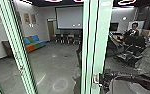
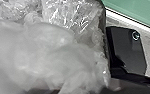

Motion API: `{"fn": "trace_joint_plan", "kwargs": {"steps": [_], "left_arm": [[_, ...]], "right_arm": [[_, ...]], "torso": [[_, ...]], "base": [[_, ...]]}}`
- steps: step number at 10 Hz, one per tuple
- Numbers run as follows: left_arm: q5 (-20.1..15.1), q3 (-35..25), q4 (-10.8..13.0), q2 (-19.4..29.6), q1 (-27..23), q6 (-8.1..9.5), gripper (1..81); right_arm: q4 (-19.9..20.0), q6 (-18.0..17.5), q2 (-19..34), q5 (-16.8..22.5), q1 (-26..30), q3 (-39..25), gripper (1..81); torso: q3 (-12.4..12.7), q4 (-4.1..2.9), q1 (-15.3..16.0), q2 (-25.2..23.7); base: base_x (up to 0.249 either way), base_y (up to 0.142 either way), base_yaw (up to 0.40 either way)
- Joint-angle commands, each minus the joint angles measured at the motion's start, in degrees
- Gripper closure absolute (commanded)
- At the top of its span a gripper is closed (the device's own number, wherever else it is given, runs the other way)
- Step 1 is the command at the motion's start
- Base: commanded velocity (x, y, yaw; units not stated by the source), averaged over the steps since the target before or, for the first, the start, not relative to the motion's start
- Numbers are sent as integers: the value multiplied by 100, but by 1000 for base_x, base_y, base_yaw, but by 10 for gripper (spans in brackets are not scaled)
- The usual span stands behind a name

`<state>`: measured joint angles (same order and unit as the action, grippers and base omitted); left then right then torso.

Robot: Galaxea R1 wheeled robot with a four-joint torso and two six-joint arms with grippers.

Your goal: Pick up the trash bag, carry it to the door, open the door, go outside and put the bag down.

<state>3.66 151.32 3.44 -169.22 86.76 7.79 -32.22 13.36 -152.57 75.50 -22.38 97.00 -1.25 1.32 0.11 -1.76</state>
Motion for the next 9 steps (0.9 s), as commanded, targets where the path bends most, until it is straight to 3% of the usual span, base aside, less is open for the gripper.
{"fn": "trace_joint_plan", "kwargs": {"steps": [1,4,6,9], "left_arm": [[-295,-6,-27,28,-234,12,811],[-295,-6,-19,19,-234,12,811],[-295,-6,-27,28,-234,12,811],[-295,-6,-19,28,-234,12,811]], "right_arm": [[-56,-254,22,10,871,46,10],[137,-563,-31,-351,836,143,10],[504,-825,-40,-710,756,256,10],[1033,-827,-154,-966,590,792,10]], "torso": [[0,0,0,0],[0,0,0,0],[0,0,0,0],[0,0,0,0]], "base": [[0,0,0],[0,0,0],[0,0,0],[0,0,0]]}}
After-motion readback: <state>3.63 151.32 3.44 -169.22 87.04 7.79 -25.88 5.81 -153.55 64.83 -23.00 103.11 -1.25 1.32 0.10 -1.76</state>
